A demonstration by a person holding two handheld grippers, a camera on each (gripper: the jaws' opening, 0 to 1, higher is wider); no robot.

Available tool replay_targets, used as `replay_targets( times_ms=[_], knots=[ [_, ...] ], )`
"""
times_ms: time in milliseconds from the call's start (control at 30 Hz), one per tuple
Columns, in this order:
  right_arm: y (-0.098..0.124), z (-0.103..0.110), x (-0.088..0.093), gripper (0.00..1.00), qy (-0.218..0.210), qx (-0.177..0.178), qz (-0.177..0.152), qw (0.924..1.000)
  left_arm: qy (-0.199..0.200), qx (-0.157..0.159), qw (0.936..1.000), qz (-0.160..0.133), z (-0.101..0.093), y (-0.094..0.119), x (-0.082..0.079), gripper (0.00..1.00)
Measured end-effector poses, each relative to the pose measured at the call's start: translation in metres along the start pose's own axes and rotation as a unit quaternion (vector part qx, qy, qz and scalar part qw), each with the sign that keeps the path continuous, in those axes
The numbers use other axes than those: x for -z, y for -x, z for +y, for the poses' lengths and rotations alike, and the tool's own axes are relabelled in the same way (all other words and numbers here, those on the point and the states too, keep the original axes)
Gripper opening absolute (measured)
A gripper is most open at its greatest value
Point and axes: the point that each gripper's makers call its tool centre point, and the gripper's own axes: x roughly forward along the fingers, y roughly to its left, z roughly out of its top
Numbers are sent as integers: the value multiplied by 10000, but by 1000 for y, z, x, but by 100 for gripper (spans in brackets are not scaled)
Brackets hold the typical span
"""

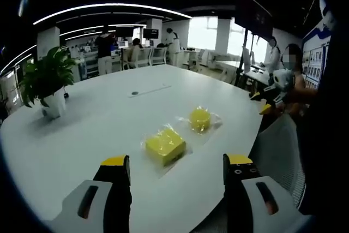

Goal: Compare the silicone blocks by pressing each to a similar depth, holding the contact briefly, and releasing to observe deformation and rebound differences across the visible hardness samples.

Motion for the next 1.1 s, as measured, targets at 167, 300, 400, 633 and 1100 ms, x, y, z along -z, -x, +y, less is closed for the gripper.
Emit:
replay_targets(
  times_ms=[167, 300, 400, 633, 1100],
  knots=[
    [0, -2, 0, 56, 0, -3, 11, 10000, 4, 41, 10000, -51, 2, -10, -18, 69],
    [1, -2, 0, 56, -9, -1, 13, 10000, -14, 46, 10000, -24, 7, -20, -27, 68],
    [2, -4, 0, 56, -15, 15, 13, 10000, 32, 31, 10000, 37, 12, -26, -29, 67],
    [5, -7, 4, 55, -53, 64, 47, 10000, 668, 10, 9976, 188, 31, -43, -30, 65],
    [10, -11, 12, 54, -94, 152, 103, 9998, 1450, 73, 9892, 207, 54, -79, -32, 62]
  ],
)
